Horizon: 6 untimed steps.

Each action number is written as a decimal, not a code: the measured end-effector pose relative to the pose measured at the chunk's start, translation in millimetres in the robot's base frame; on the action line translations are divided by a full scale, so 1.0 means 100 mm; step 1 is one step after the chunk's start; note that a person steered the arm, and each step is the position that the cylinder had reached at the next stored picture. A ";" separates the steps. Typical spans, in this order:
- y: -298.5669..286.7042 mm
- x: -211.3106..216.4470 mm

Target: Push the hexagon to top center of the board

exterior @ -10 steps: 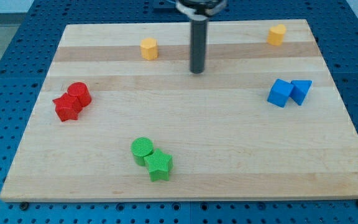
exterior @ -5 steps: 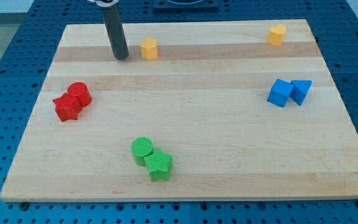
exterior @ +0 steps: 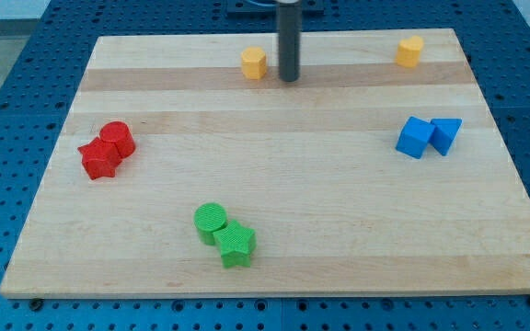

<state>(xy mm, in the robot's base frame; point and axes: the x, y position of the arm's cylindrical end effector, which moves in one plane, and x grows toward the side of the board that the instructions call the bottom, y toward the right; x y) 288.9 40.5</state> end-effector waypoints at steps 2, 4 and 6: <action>-0.70 0.59; -1.58 1.20; -1.50 0.00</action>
<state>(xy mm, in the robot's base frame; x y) 289.0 -109.2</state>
